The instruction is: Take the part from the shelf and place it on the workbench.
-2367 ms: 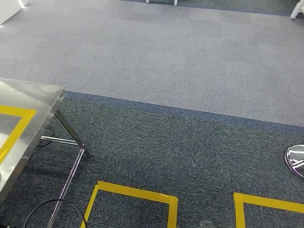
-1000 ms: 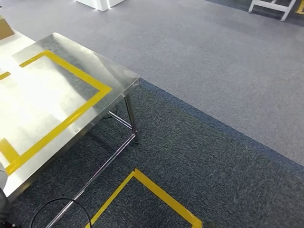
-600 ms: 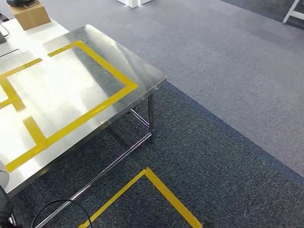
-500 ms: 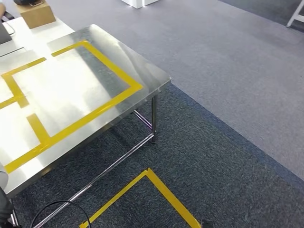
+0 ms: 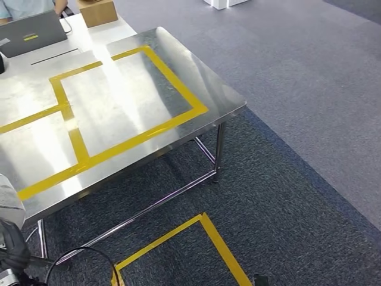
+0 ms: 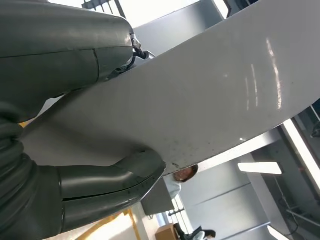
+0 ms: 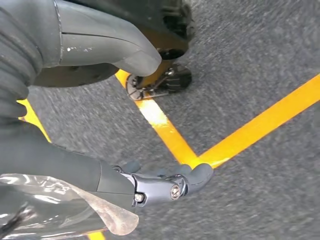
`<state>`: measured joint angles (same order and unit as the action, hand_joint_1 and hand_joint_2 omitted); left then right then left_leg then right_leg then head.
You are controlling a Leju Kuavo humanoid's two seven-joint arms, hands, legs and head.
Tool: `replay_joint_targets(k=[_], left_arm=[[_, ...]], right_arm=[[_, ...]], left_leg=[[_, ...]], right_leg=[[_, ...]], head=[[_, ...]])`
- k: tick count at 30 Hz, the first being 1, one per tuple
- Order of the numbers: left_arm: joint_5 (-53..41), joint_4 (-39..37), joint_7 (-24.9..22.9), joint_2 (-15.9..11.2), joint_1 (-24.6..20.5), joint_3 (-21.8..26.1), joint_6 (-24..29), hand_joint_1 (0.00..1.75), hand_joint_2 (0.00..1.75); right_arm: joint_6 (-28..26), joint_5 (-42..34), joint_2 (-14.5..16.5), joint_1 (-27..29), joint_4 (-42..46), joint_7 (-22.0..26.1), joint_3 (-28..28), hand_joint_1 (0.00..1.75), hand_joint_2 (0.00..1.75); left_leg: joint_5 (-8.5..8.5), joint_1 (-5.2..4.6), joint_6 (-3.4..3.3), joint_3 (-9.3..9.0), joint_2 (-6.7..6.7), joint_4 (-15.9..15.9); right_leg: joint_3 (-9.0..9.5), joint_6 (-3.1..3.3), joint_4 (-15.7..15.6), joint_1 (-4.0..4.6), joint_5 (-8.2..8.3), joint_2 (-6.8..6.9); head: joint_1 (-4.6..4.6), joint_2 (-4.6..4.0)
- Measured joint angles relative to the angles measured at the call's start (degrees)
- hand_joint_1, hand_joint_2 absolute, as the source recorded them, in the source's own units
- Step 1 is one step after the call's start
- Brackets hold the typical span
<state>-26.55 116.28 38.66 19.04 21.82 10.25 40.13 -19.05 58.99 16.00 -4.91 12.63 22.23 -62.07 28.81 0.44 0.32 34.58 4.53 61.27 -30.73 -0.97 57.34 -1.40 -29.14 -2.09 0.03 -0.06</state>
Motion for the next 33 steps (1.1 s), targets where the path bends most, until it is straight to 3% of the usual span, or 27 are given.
replay_joint_targets(k=[2,3,4,5,7,9,11,13,15,17,18,19,20,21,23,25,26,29,33], left_arm=[[0.0,0.0,0.0,-0.1,0.0,-0.4,0.0,1.75,1.75],[-0.1,0.0,0.0,-0.1,0.0,-0.5,0.0,1.75,1.75],[-0.1,0.0,0.0,-0.1,0.0,-0.5,0.0,1.75,1.75],[-0.1,0.0,0.0,-0.1,0.0,-0.6,0.0,1.75,1.75],[-0.1,0.0,0.0,-0.1,0.0,-0.7,0.0,1.75,1.75],[-0.2,0.0,0.0,-0.1,0.0,-0.8,0.0,1.75,1.75],[-0.4,0.0,0.0,-0.1,0.1,-1.1,0.0,1.75,1.75],[-0.7,0.0,0.0,-0.1,0.3,-1.4,0.0,1.75,1.75],[-0.9,0.0,0.0,0.0,0.4,-1.6,0.0,1.75,1.75],[-1.1,0.0,0.0,0.0,0.3,-1.7,0.0,1.75,1.75],[-1.1,0.0,0.0,0.0,0.3,-1.8,0.0,1.75,1.75],[-1.1,0.0,0.0,0.0,0.3,-1.9,0.0,1.75,1.75],[-1.1,0.0,0.0,0.0,0.3,-1.9,0.0,1.75,1.75],[-1.1,0.0,0.0,0.0,0.3,-2.0,0.0,1.75,1.75],[-1.1,0.0,0.0,0.0,0.3,-2.0,0.0,1.75,1.75],[-1.0,0.0,0.0,0.0,0.3,-2.2,0.0,1.75,1.75],[-1.0,0.0,0.0,-0.1,0.3,-2.3,0.0,1.75,1.75],[-1.0,0.0,0.0,-0.1,0.4,-2.5,0.0,1.75,1.75],[-1.0,-0.1,0.0,-0.2,0.3,-2.7,0.0,1.75,1.75]], right_arm=[[0.2,-0.1,0.0,0.1,0.0,0.2,0.0,0.0,1.75],[0.3,-0.2,0.0,0.1,0.0,0.3,0.0,0.0,1.75],[0.4,-0.3,0.0,0.1,0.0,0.4,0.0,0.0,1.75],[0.6,-0.5,0.0,0.1,0.0,0.5,0.0,0.0,1.75],[1.4,-1.0,0.0,0.0,0.0,1.1,0.0,0.0,1.75],[2.4,-1.5,0.0,-0.1,0.0,2.4,0.0,0.0,1.75],[3.2,-2.0,0.0,-0.2,0.0,3.8,0.0,0.0,1.75],[3.9,-2.1,0.1,-0.5,0.0,4.2,0.0,0.0,1.75],[4.4,-2.1,0.1,-0.8,0.0,3.8,0.0,0.0,1.75],[4.7,-2.1,0.1,-0.9,-0.1,3.3,0.0,0.0,1.75],[4.7,-2.1,0.1,-0.8,-0.1,3.2,0.0,0.0,1.75],[4.7,-2.1,0.1,-0.7,-0.1,3.0,0.0,0.0,1.75],[4.8,-2.1,0.1,-0.5,-0.1,2.9,0.0,0.0,1.75],[4.8,-2.2,0.1,-0.5,-0.1,2.8,0.0,0.0,1.75],[4.9,-2.2,0.1,-0.5,-0.1,2.4,-0.1,0.0,1.75],[5.2,-2.4,0.1,-0.6,-0.1,1.8,-0.1,0.0,1.75],[5.4,-2.4,0.1,-0.6,-0.2,1.4,-0.1,0.0,1.75],[6.3,-2.8,0.2,-0.6,-0.3,0.1,-0.2,0.0,1.75],[6.6,-3.1,0.2,-0.5,-0.4,-0.9,-0.3,0.0,1.75]], left_leg=[[3.62,-0.02,0.35,3.25,-3.1,7.1],[5.06,0.03,0.46,4.93,-3.65,10.7],[5.55,0.06,0.49,5.91,-3.85,12.9],[4.97,0.07,0.44,5.89,-3.95,13.1],[1.22,0.0,0.0,2.61,-4.75,7.0],[-1.03,-0.58,-0.74,-1.2,-7.42,-0.3],[-0.88,-1.18,-1.26,-2.16,-8.91,-2.7],[-1.11,-1.1,-1.68,-2.02,-7.7,-3.1],[-1.44,-0.7,-2.19,-2.24,-6.43,-3.6],[-1.64,-0.48,-2.53,-2.28,-5.23,-3.8],[-1.67,-0.47,-2.63,-2.22,-4.53,-3.8],[-1.68,-0.46,-2.68,-2.21,-3.79,-3.8],[-1.67,-0.44,-2.68,-2.23,-3.03,-3.7],[-1.64,-0.41,-2.64,-2.3,-2.25,-3.7],[-1.48,-0.32,-2.37,-2.45,-0.86,-3.5],[-1.22,-0.37,-1.8,-2.23,0.26,-3.1],[-1.2,-0.38,-1.48,-2.04,0.66,-3.0],[-1.41,-0.3,-0.9,-1.91,0.99,-3.1],[-1.52,-0.61,-2.43,-2.42,0.1,-3.4]], right_leg=[[0.08,0.56,0.0,0.25,-0.22,1.8],[0.09,0.68,0.0,0.37,-0.31,2.72],[0.13,0.75,0.0,0.47,-0.4,3.59],[0.22,0.77,0.0,0.56,-0.49,4.38],[0.65,0.7,0.0,0.72,-0.76,5.76],[1.04,0.39,0.0,0.98,-1.12,6.86],[1.19,-0.13,0.0,1.24,-1.37,8.02],[1.41,-0.78,-0.1,1.33,-1.65,8.99],[0.73,-1.47,1.7,1.25,-3.19,7.13],[-2.35,-1.85,8.2,1.11,-6.45,3.84],[-4.44,-1.92,12.2,1.07,-7.95,2.93],[-6.17,-1.95,15.2,1.02,-8.65,2.5],[-7.1,-1.94,16.2,0.99,-8.2,2.31],[-6.96,-1.91,15.0,0.93,-6.63,2.13],[-4.24,-1.84,7.7,0.69,-2.12,0.81],[-1.63,-1.54,1.8,0.44,-0.12,-0.91],[-1.14,-1.24,0.8,0.45,-0.24,-1.36],[-0.68,-0.29,0.5,0.46,-0.18,-0.68],[-0.38,-0.31,0.3,0.54,-0.19,-0.32]], head=[[0.44,0.0],[0.47,0.0],[0.47,0.01],[0.48,0.01],[0.49,0.0],[0.49,0.0],[0.44,0.0],[0.38,0.0],[0.13,0.02],[-0.16,0.01],[-0.2,0.01],[-0.2,0.01],[-0.21,0.0],[-0.21,0.01],[-0.22,0.0],[-0.24,0.0],[-0.25,0.0],[-0.11,0.0],[0.81,0.0]])
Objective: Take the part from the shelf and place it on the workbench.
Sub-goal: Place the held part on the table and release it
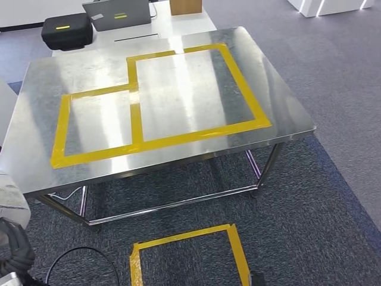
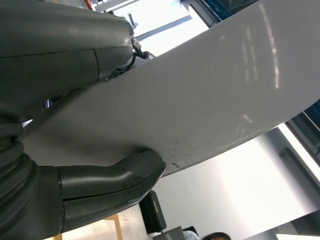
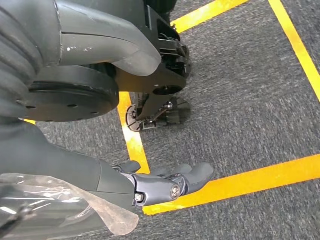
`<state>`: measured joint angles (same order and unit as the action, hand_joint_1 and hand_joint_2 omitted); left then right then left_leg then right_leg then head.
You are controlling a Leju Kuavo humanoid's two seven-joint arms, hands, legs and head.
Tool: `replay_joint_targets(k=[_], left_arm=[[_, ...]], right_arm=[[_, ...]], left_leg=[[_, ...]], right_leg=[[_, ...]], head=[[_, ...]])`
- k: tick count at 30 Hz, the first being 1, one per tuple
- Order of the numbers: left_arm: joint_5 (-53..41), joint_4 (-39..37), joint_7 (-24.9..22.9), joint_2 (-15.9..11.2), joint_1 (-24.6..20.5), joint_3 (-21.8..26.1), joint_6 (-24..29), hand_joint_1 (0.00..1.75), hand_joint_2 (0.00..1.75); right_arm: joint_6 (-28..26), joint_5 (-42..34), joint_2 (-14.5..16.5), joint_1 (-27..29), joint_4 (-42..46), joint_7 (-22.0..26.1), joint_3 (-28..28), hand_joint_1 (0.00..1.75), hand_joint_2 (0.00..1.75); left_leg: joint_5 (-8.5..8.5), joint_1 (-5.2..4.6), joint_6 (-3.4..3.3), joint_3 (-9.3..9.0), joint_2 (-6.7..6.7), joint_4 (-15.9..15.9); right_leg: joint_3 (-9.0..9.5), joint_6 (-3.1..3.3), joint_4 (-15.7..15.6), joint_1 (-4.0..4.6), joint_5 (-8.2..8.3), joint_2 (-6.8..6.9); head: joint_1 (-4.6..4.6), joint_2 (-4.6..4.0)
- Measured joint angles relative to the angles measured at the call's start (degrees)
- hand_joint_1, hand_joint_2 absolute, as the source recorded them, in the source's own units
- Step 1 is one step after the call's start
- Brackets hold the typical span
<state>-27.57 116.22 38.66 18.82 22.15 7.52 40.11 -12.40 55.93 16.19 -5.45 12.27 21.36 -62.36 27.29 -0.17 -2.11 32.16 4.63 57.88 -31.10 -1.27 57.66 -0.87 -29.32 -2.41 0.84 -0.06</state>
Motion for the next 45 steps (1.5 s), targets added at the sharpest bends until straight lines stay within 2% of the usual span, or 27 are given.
replay_joint_targets(k=[4,7,9,12,13,15,16,17,18,20,21,23,25,27,29,31,32,33,34,36,37,38,39,42,43,44,45], left_arm=[[0.0,0.0,0.0,0.0,0.0,-0.2,0.0,1.75,1.75],[0.0,0.0,0.0,0.0,0.0,-0.2,0.0,1.75,1.75],[0.0,0.0,0.0,0.0,0.0,-0.2,0.0,1.75,1.75],[0.0,0.0,0.0,0.0,-0.1,-0.3,0.0,1.75,1.75],[0.0,0.0,0.0,0.0,-0.1,-0.3,0.0,1.75,1.75],[0.1,-0.1,0.0,0.0,-0.1,-0.3,0.0,1.75,1.75],[0.1,-0.1,0.0,0.0,-0.1,-0.3,0.0,1.75,1.75],[0.1,-0.1,0.0,0.0,-0.1,-0.3,0.0,1.75,1.75],[0.1,-0.2,0.0,0.0,-0.1,-0.3,0.0,1.75,1.75],[0.1,-0.2,0.0,0.0,-0.1,-0.3,0.0,1.75,1.75],[0.1,-0.2,0.0,0.0,-0.1,-0.3,0.0,1.75,1.75],[0.0,-0.2,0.0,0.0,-0.1,-0.3,0.0,1.75,1.75],[0.0,-0.2,0.0,-0.1,-0.1,-0.3,0.0,1.75,1.75],[0.0,-0.2,0.0,-0.1,-0.1,-0.3,0.0,1.75,1.75],[0.0,-0.2,0.0,-0.1,-0.2,-0.3,0.0,1.75,1.75],[0.0,-0.2,0.0,-0.2,-0.2,-0.3,0.0,1.75,1.75],[0.0,-0.2,0.0,-0.2,-0.2,-0.3,0.0,1.75,1.75],[0.0,-0.2,0.0,-0.2,-0.2,-0.3,0.0,1.75,1.75],[0.0,-0.2,0.0,-0.2,-0.2,-0.3,0.0,1.75,1.75],[0.0,-0.2,0.0,-0.2,-0.2,-0.3,0.0,1.75,1.75],[0.0,-0.2,0.0,-0.2,-0.2,-0.3,0.0,1.75,1.75],[0.0,-0.2,0.0,-0.2,-0.3,-0.3,0.0,1.75,1.75],[-0.1,-0.2,0.0,-0.2,-0.3,-0.3,0.0,1.75,1.75],[-0.1,-0.2,0.0,-0.2,-0.3,-0.3,0.0,1.75,1.75],[-0.1,-0.2,0.0,-0.1,-0.4,-0.3,0.0,1.75,1.75],[-0.1,-0.2,0.0,-0.1,-0.4,-0.3,0.0,1.75,1.75],[-0.1,-0.2,0.0,-0.1,-0.4,-0.4,0.0,1.75,1.75]], right_arm=[[0.3,-0.2,0.0,0.1,0.0,-0.2,-0.1,0.0,1.75],[0.6,-0.2,0.0,0.1,0.0,-0.4,-0.2,0.0,1.75],[0.7,-0.2,0.0,0.1,0.0,-0.6,-0.2,0.0,1.75],[0.7,-0.1,0.0,0.0,-0.1,-0.7,-0.2,0.0,1.75],[0.7,-0.1,0.0,0.0,-0.1,-0.7,-0.2,0.0,1.75],[0.7,0.0,0.0,-0.1,-0.1,-0.8,-0.2,0.0,1.75],[0.7,0.0,-0.1,0.0,-0.1,-0.8,-0.2,0.0,1.75],[0.7,0.0,-0.1,0.1,-0.1,-0.8,-0.2,0.0,1.75],[0.7,0.0,-0.1,0.2,-0.1,-0.8,-0.2,0.0,1.75],[0.6,0.0,-0.1,0.2,-0.1,-0.8,-0.2,0.0,1.75],[0.6,0.0,-0.1,0.2,-0.1,-0.8,-0.2,0.0,1.75],[0.6,0.0,-0.1,0.1,-0.2,-0.8,-0.2,0.0,1.75],[0.6,0.0,0.0,0.2,-0.2,-0.9,-0.2,0.0,1.75],[0.6,0.1,0.0,0.2,-0.2,-0.9,-0.2,0.0,1.75],[0.6,0.1,0.0,0.2,-0.2,-0.9,-0.2,0.0,1.75],[0.6,0.1,0.0,0.4,-0.2,-0.9,-0.2,0.0,1.75],[0.6,0.1,0.0,0.4,-0.2,-0.9,-0.2,0.0,1.75],[0.6,0.1,0.0,0.5,-0.2,-0.9,-0.2,0.0,1.75],[0.6,0.1,0.0,0.5,-0.2,-0.9,-0.2,0.0,1.75],[0.6,0.2,0.0,0.5,-0.2,-1.0,-0.2,0.0,1.75],[0.6,0.2,0.0,0.5,-0.2,-1.0,-0.2,0.0,1.75],[0.6,0.3,0.0,0.5,-0.3,-1.1,-0.2,0.0,1.75],[0.6,0.5,0.0,0.4,-0.3,-1.2,-0.2,0.0,1.75],[0.6,0.8,0.0,0.3,-0.3,-1.2,-0.2,0.0,1.75],[0.6,0.9,0.0,0.2,-0.3,-1.1,-0.1,0.0,1.75],[0.5,0.9,0.0,0.1,-0.3,-1.1,-0.1,0.0,1.75],[0.5,1.0,0.0,0.1,-0.3,-1.1,-0.1,0.0,1.75]], left_leg=[[-0.06,0.18,-0.1,-0.03,-0.14,-0.2],[-0.01,0.28,0.56,-0.03,-0.19,-0.2],[0.11,0.22,0.75,-0.03,-0.23,-0.2],[-0.94,0.45,-0.06,-1.55,-0.67,-2.9],[-1.4,0.68,-0.19,-2.18,-0.92,-4.0],[-1.59,0.96,-0.18,-2.63,-1.37,-4.7],[-1.47,1.01,-0.04,-2.62,-1.52,-4.6],[-1.28,1.09,0.16,-2.62,-1.62,-4.4],[-1.03,1.25,0.44,-2.61,-1.65,-4.1],[-0.15,1.79,1.3,-2.54,-1.59,-3.0],[0.52,1.92,1.89,-2.37,-1.52,-2.2],[1.64,1.91,2.79,-2.04,-1.39,-0.9],[1.97,1.91,3.21,-1.96,-1.16,-0.5],[2.55,2.05,3.47,-1.67,-1.66,0.5],[5.07,2.02,3.58,0.92,-3.07,5.9],[8.0,1.96,3.49,5.63,-3.9,14.2],[8.31,1.92,3.34,7.42,-3.98,16.9],[7.42,1.83,3.08,8.23,-3.99,17.5],[5.41,1.68,2.69,7.94,-4.0,15.9],[0.54,1.09,1.48,5.39,-4.25,8.9],[-0.86,0.72,0.91,4.15,-4.48,6.0],[-1.19,0.42,0.49,3.23,-4.7,3.9],[-0.63,0.22,0.38,2.86,-4.85,3.1],[0.07,0.36,0.48,1.85,-4.39,1.3],[0.12,0.5,0.33,1.3,-4.24,0.8],[0.24,0.64,0.14,0.75,-4.16,0.3],[0.47,0.62,-0.07,0.39,-4.08,0.2]], right_leg=[[0.04,0.24,0.0,0.35,-0.1,0.04],[0.03,0.37,0.1,0.45,-0.17,0.04],[0.13,0.13,-0.3,0.28,-0.04,0.04],[0.23,-0.49,-0.4,0.48,-0.35,0.5],[-0.64,-0.66,1.3,0.59,-1.38,0.88],[-4.23,-1.16,7.9,0.3,-4.59,1.58],[-6.06,-1.53,11.1,0.08,-5.69,1.76],[-7.16,-1.93,12.9,-0.18,-5.86,1.87],[-7.18,-2.34,12.5,-0.45,-4.9,1.93],[-4.21,-3.3,6.3,-1.08,-1.19,1.9],[-2.54,-3.54,3.1,-1.21,-0.06,1.56],[-0.65,-2.77,0.3,-1.21,0.12,1.04],[-0.5,-1.22,0.9,-1.02,-0.3,1.06],[-0.32,-0.37,0.9,-0.99,-0.42,1.4],[0.03,0.31,0.9,-0.89,-0.68,1.9],[0.32,0.73,0.9,-0.62,-1.12,2.41],[0.54,0.81,0.9,-0.47,-1.38,2.61],[0.86,0.81,0.9,-0.36,-1.68,2.71],[1.33,0.75,0.9,-0.26,-2.02,2.75],[2.37,0.54,0.8,-0.17,-2.83,2.79],[2.69,0.34,0.7,-0.11,-3.2,2.81],[2.76,0.09,0.6,-0.07,-3.47,2.92],[2.64,-0.17,0.5,-0.05,-3.64,3.11],[3.09,-1.12,0.0,-0.08,-4.19,3.6],[2.73,-1.37,1.1,-0.09,-4.93,3.45],[1.5,-1.57,3.6,-0.11,-6.12,3.19],[-0.74,-1.69,7.4,-0.11,-7.61,2.88]], head=[[-0.03,-0.01],[-0.03,0.0],[0.0,0.0],[-0.05,-0.01],[-0.24,-0.01],[-0.59,-0.01],[-0.63,-0.01],[-0.63,-0.01],[-0.63,-0.01],[-0.65,-0.01],[-0.79,-0.01],[-0.86,-0.01],[-0.66,-0.01],[-0.4,-0.01],[-0.14,-0.01],[-0.01,-0.01],[-0.01,-0.01],[-0.01,-0.01],[-0.01,-0.01],[-0.05,-0.01],[-0.1,-0.01],[-0.1,-0.01],[-0.1,0.0],[-0.04,0.01],[-0.14,0.01],[-0.26,0.0],[-0.33,0.0]])
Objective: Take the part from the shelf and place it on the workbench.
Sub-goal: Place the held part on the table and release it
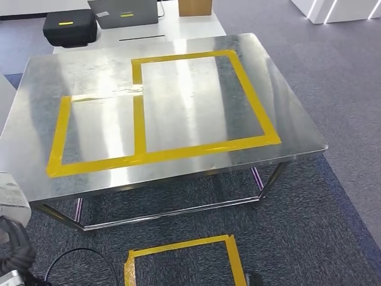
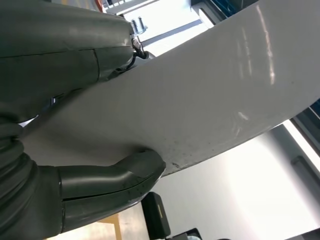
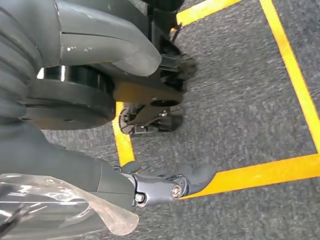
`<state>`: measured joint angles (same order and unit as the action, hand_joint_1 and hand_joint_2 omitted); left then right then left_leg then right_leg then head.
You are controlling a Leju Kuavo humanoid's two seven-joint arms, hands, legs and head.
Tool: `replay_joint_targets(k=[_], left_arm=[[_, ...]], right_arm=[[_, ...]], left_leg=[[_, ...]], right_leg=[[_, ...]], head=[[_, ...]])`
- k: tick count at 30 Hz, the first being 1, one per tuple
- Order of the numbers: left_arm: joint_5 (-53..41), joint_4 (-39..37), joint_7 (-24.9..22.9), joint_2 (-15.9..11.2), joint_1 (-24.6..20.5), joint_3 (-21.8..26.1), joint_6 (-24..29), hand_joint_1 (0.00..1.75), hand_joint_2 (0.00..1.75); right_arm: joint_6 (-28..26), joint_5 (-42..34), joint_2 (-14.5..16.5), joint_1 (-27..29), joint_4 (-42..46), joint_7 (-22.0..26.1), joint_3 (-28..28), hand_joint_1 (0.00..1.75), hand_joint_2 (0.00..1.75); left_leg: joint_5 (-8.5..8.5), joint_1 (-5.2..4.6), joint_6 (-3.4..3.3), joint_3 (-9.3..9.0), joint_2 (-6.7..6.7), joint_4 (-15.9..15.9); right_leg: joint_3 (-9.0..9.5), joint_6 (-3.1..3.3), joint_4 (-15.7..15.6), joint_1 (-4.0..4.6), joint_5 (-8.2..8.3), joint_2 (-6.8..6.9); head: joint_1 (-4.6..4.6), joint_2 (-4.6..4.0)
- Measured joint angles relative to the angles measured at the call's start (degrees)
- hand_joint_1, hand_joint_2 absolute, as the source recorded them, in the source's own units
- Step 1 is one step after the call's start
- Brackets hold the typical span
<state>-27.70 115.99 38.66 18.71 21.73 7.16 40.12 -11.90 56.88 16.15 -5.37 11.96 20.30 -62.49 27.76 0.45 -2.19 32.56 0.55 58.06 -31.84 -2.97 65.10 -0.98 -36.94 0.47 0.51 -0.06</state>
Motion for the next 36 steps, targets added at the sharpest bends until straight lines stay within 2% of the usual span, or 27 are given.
replay_joint_targets(k=[1,2,3,4,6,7,8,9,11,13,14,15,17,18,19,21,22,23,26,28,29,30,32,33,34,35,36], left_arm=[[0.0,0.0,0.0,0.0,0.0,0.0,0.0,1.75,1.75],[0.0,0.0,0.0,0.0,0.0,0.0,0.0,1.75,1.75],[-0.1,0.0,0.0,0.0,0.0,0.0,0.0,1.75,1.75],[-0.1,0.0,0.0,0.0,0.0,0.0,0.0,1.75,1.75],[-0.1,0.0,0.0,0.0,0.0,0.0,0.0,1.75,1.75],[-0.1,0.0,0.0,0.0,-0.1,0.0,0.0,1.75,1.75],[-0.1,0.0,0.0,0.0,-0.1,0.0,0.0,1.75,1.75],[-0.1,0.0,0.0,0.0,-0.1,0.0,0.0,1.75,1.75],[-0.1,0.0,0.0,-0.1,-0.1,0.0,0.0,1.75,1.75],[-0.1,0.0,0.0,-0.1,-0.1,0.0,0.0,1.75,1.75],[-0.1,0.0,0.0,-0.1,-0.2,0.0,0.0,1.75,1.75],[0.0,0.0,0.0,-0.1,-0.2,0.0,0.0,1.75,1.75],[0.0,0.0,0.0,-0.2,-0.2,0.0,0.0,1.75,1.75],[0.0,0.0,0.0,-0.2,-0.2,0.0,0.0,1.75,1.75],[0.0,0.0,0.0,-0.2,-0.2,0.0,0.0,1.75,1.75],[0.1,0.0,0.0,-0.2,-0.2,0.0,0.0,1.75,1.75],[0.2,0.0,0.0,-0.2,-0.2,0.0,0.0,1.75,1.75],[0.3,0.0,0.0,-0.1,-0.2,0.1,0.0,1.75,1.75],[0.4,-0.1,0.0,-0.1,-0.1,0.1,0.0,1.75,1.75],[0.5,-0.1,0.0,0.0,-0.1,0.1,0.0,1.75,1.75],[0.5,-0.1,0.0,0.0,-0.1,0.1,0.0,1.75,1.75],[0.5,-0.1,0.0,0.0,-0.1,0.1,0.0,1.75,1.75],[0.5,-0.1,0.0,0.0,-0.1,0.1,0.0,1.75,1.75],[0.5,-0.1,0.0,0.0,-0.1,0.1,0.0,1.75,1.75],[0.5,-0.1,0.0,0.0,-0.1,0.1,0.0,1.75,1.75],[0.5,-0.2,0.0,0.0,-0.1,0.1,0.0,1.75,1.75],[0.5,-0.2,0.0,0.0,-0.1,0.1,0.0,1.75,1.75]], right_arm=[[0.0,0.0,0.0,0.0,0.0,0.0,0.0,0.0,1.75],[-0.1,0.0,0.0,0.1,0.0,-0.1,0.0,0.0,1.75],[-0.1,0.0,0.0,0.3,0.0,-0.1,0.0,0.0,1.75],[-0.2,0.0,0.0,0.4,0.0,-0.1,0.0,0.0,1.75],[-0.2,0.0,0.0,0.4,0.0,-0.2,0.0,0.0,1.75],[-0.3,0.0,-0.1,0.4,0.0,-0.2,0.0,0.0,1.75],[-0.3,0.0,-0.1,0.4,0.0,-0.3,0.0,0.0,1.75],[-0.4,0.0,-0.1,0.4,0.0,-0.3,0.0,0.0,1.75],[-0.5,0.0,-0.1,0.4,0.0,-0.4,0.0,0.0,1.75],[-0.6,0.0,-0.1,0.4,0.0,-0.5,0.0,0.0,1.75],[-0.6,0.1,-0.1,0.4,0.0,-0.5,0.0,0.0,1.75],[-0.6,0.1,-0.1,0.4,0.0,-0.5,0.0,0.0,1.75],[-0.6,0.1,-0.1,0.5,0.0,-0.5,0.0,0.0,1.75],[-0.6,0.0,-0.1,0.5,0.0,-0.5,0.0,0.0,1.75],[-0.6,0.0,-0.1,0.6,0.0,-0.5,0.0,0.0,1.75],[-0.7,-0.2,-0.1,0.5,0.0,-0.5,0.0,0.0,1.75],[-0.7,-0.3,-0.1,0.5,0.0,-0.5,0.0,0.0,1.75],[-0.7,-0.3,-0.1,0.5,0.0,-0.4,0.0,0.0,1.75],[-0.8,-0.4,-0.1,0.4,0.0,-0.4,0.0,0.0,1.75],[-0.9,-0.4,-0.1,0.3,0.0,-0.3,0.0,0.0,1.75],[-0.9,-0.4,-0.1,0.3,0.0,-0.3,0.0,0.0,1.75],[-0.9,-0.4,-0.1,0.3,0.0,-0.3,0.0,0.0,1.75],[-0.9,-0.4,-0.2,0.4,0.0,-0.2,0.0,0.0,1.75],[-0.9,-0.4,-0.2,0.5,0.0,-0.2,0.0,0.0,1.75],[-0.9,-0.4,-0.2,0.6,0.0,-0.3,0.0,0.0,1.75],[-1.0,-0.3,-0.2,0.7,0.0,-0.3,0.0,0.0,1.75],[-1.1,-0.3,-0.2,0.7,0.0,-0.3,0.0,0.0,1.75]], left_leg=[[0.28,-0.03,-0.17,-0.25,0.14,0.0],[0.58,-0.06,-0.25,-0.51,0.39,0.0],[0.91,-0.09,-0.27,-0.9,0.75,0.0],[1.29,-0.1,-0.22,-1.43,1.19,0.0],[2.26,-0.07,0.04,-2.72,2.06,0.0],[2.79,-0.15,0.3,-3.19,2.47,0.1],[3.18,-0.19,0.6,-3.44,2.86,0.2],[3.44,-0.19,0.91,-3.48,3.19,0.2],[3.67,-0.11,1.47,-3.58,3.82,0.0],[4.45,-0.09,2.02,-3.31,3.11,1.2],[5.42,-0.09,2.33,-2.29,2.29,3.4],[6.73,-0.03,2.62,-0.42,1.26,6.9],[8.89,0.15,3.07,4.56,0.26,14.7],[8.68,0.23,3.17,6.35,0.13,16.9],[7.17,0.27,3.17,7.08,0.04,16.8],[1.66,0.3,2.92,5.48,-0.34,10.7],[-0.34,0.18,2.73,4.24,-0.68,7.5],[-1.24,0.02,2.5,3.04,-0.97,4.7],[-0.03,-0.32,1.76,1.81,-1.05,2.0],[0.16,-0.11,1.13,1.15,-0.75,1.3],[0.25,0.02,0.78,0.68,-0.67,0.9],[0.41,0.09,0.44,0.25,-0.66,0.7],[1.02,-0.02,-0.06,-0.31,-0.49,0.7],[1.4,-0.1,-0.18,-0.69,-0.3,0.7],[1.85,-0.16,-0.22,-1.23,-0.06,0.7],[2.35,-0.2,-0.18,-1.94,0.16,0.7],[2.91,-0.22,-0.08,-2.75,0.32,0.7]], right_leg=[[-2.84,-0.12,4.3,0.02,-1.38,-0.19],[-5.42,-0.22,7.8,0.02,-1.97,-0.28],[-7.2,-0.27,9.6,0.02,-1.33,-0.35],[-7.75,-0.29,8.8,0.02,0.65,-0.39],[-5.76,-0.12,1.9,-0.06,6.45,-1.17],[-4.23,0.03,-1.8,-0.13,8.28,-1.89],[-2.92,0.26,-4.3,-0.15,9.05,-2.52],[-2.1,0.52,-5.4,-0.11,8.85,-2.94],[-1.35,1.1,-6.0,-0.04,8.17,-2.55],[-0.69,1.75,-6.5,-0.28,7.85,-1.82],[-0.23,2.07,-6.7,-0.43,7.62,-1.36],[0.2,2.33,-6.8,-0.47,7.31,-0.87],[1.01,2.51,-6.9,-0.46,6.51,0.12],[1.51,2.44,-6.9,-0.47,6.07,0.53],[2.12,2.32,-6.9,-0.48,5.59,0.86],[3.59,2.01,-6.9,-0.53,4.52,1.29],[4.13,1.79,-7.0,-0.47,4.01,1.45],[4.4,1.53,-7.1,-0.39,3.61,1.56],[4.73,0.61,-7.9,-0.17,3.24,2.05],[4.89,0.07,-7.5,-0.19,2.7,1.66],[4.06,-0.09,-5.6,-0.18,1.88,1.14],[2.09,-0.13,-2.5,-0.17,0.68,0.52],[-3.61,-0.1,5.9,-0.09,-1.56,-0.14],[-6.15,-0.06,8.7,-0.08,-1.5,-0.25],[-7.71,0.01,9.4,-0.06,-0.14,-0.3],[-8.05,0.15,7.8,-0.04,2.4,-0.32],[-7.35,0.35,4.3,-0.01,5.62,-0.38]], head=[[-0.02,0.0],[0.0,0.0],[-0.01,0.0],[0.0,0.0],[-0.02,0.01],[0.01,0.0],[0.03,0.01],[0.08,0.0],[0.18,0.01],[0.42,0.01],[0.56,0.01],[0.71,0.01],[0.82,0.0],[0.85,0.0],[0.84,0.0],[0.83,0.0],[0.81,-0.01],[0.92,-0.02],[1.0,-0.01],[0.81,-0.01],[0.68,-0.01],[0.48,-0.01],[0.25,-0.01],[0.21,-0.01],[0.2,-0.01],[0.18,-0.01],[0.16,-0.01]])
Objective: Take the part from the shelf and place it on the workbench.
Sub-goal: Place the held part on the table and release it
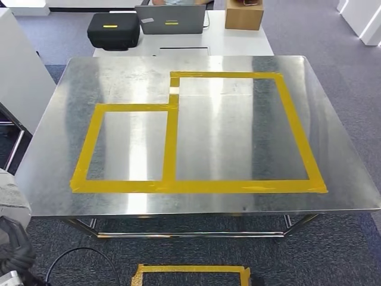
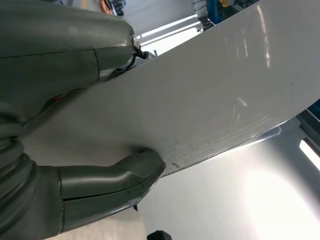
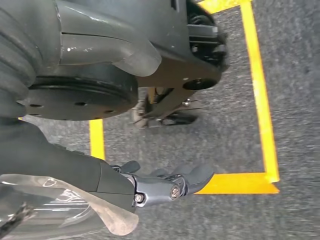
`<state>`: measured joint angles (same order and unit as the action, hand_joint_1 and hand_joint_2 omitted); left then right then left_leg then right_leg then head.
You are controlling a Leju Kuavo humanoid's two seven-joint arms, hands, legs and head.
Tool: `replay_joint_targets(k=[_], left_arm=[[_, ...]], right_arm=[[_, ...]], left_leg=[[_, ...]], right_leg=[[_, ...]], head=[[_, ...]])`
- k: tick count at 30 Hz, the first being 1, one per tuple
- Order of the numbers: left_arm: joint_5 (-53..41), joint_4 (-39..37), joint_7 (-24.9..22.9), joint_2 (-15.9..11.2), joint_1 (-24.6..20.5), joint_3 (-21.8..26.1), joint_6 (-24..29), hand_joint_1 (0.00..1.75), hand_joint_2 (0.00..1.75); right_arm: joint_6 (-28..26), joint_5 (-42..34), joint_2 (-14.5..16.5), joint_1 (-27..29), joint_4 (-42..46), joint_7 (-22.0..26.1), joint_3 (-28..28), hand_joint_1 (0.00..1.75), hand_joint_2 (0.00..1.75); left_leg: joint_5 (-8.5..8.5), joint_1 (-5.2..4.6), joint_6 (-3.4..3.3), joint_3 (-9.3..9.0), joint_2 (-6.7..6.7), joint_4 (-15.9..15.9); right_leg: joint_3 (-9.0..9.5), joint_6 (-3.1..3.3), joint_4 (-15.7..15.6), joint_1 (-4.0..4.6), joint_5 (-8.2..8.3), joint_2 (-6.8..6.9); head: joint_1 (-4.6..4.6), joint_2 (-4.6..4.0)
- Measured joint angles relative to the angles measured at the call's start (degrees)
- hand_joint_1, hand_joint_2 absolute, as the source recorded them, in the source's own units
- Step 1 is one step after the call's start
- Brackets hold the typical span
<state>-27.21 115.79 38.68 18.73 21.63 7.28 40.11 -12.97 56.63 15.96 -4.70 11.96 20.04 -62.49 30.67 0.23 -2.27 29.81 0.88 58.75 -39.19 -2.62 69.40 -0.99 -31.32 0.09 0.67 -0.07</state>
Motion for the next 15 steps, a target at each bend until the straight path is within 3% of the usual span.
replay_joint_targets(k=[1,2,3,6,8,9,11,12,13,15], left_arm=[[0.0,0.0,0.0,0.0,0.0,0.0,0.0,1.75,1.75],[0.0,-0.1,0.0,0.0,0.0,0.0,0.0,1.75,1.75],[0.0,-0.1,0.0,0.0,0.0,0.0,0.0,1.75,1.75],[0.0,-0.1,0.0,0.0,0.0,0.0,0.0,1.75,1.75],[0.1,-0.1,0.0,-0.1,0.0,0.0,0.0,1.75,1.75],[0.1,-0.1,0.0,-0.1,0.0,0.0,0.0,1.75,1.75],[0.1,-0.2,0.0,-0.1,0.0,0.0,0.0,1.75,1.75],[0.1,-0.3,0.0,-0.1,0.0,0.0,0.0,1.75,1.75],[0.1,-0.4,0.0,-0.1,0.0,0.0,0.0,1.75,1.75],[0.0,-0.7,0.0,-0.1,0.0,0.0,0.0,1.75,1.75]], right_arm=[[0.0,0.0,0.0,0.0,0.0,0.0,0.0,0.0,1.75],[-0.1,0.0,0.0,-0.1,0.0,0.0,0.0,0.0,1.75],[-0.1,0.0,-0.1,-0.1,0.0,0.0,0.0,0.0,1.75],[-0.2,0.1,-0.1,-0.1,0.0,0.0,0.0,0.0,1.75],[-0.2,0.1,-0.1,-0.1,0.0,0.0,0.0,0.0,1.75],[-0.2,0.1,-0.1,-0.1,0.0,0.0,0.0,0.0,1.75],[-0.2,0.1,-0.1,-0.1,0.0,0.0,0.0,0.0,1.75],[-0.3,0.1,-0.1,-0.1,0.0,0.0,0.0,0.0,1.75],[-0.3,0.1,-0.1,0.0,0.0,-0.1,0.0,0.0,1.75],[-0.6,0.1,-0.1,0.0,0.0,-0.2,0.0,0.0,1.75]], left_leg=[[0.6,-0.09,0.18,-0.68,0.1,0.0],[1.18,-0.17,0.47,-1.16,0.21,0.0],[1.6,-0.22,0.76,-1.42,0.28,0.0],[2.16,-0.16,1.56,-1.83,0.34,-0.5],[3.26,-0.11,2.25,-1.31,0.06,1.3],[4.4,-0.02,2.61,-0.08,-0.09,4.0],[7.02,0.25,3.12,4.58,-0.25,12.0],[7.41,0.38,3.25,6.82,-0.26,15.1],[6.63,0.49,3.33,8.32,-0.29,16.4],[1.5,0.63,3.32,8.19,-0.39,12.4]], right_leg=[[1.11,0.23,-3.5,0.11,2.36,-0.12],[2.45,0.48,-6.6,0.2,3.64,-0.21],[3.41,0.68,-8.5,0.3,3.98,-0.3],[4.48,1.3,-9.7,0.32,3.08,-0.35],[5.23,1.85,-10.3,0.0,2.8,-0.22],[5.75,2.1,-10.6,-0.14,2.59,-0.11],[6.63,2.36,-10.7,-0.17,1.91,0.1],[7.11,2.36,-10.7,-0.18,1.49,0.14],[7.69,2.3,-10.7,-0.21,1.02,0.14],[9.17,1.99,-10.7,-0.36,-0.01,0.06]], head=[[0.01,0.0],[-0.01,0.0],[0.06,0.0],[0.4,0.01],[0.6,0.01],[0.7,0.01],[0.78,0.0],[0.76,0.0],[0.76,0.0],[0.76,0.0]])
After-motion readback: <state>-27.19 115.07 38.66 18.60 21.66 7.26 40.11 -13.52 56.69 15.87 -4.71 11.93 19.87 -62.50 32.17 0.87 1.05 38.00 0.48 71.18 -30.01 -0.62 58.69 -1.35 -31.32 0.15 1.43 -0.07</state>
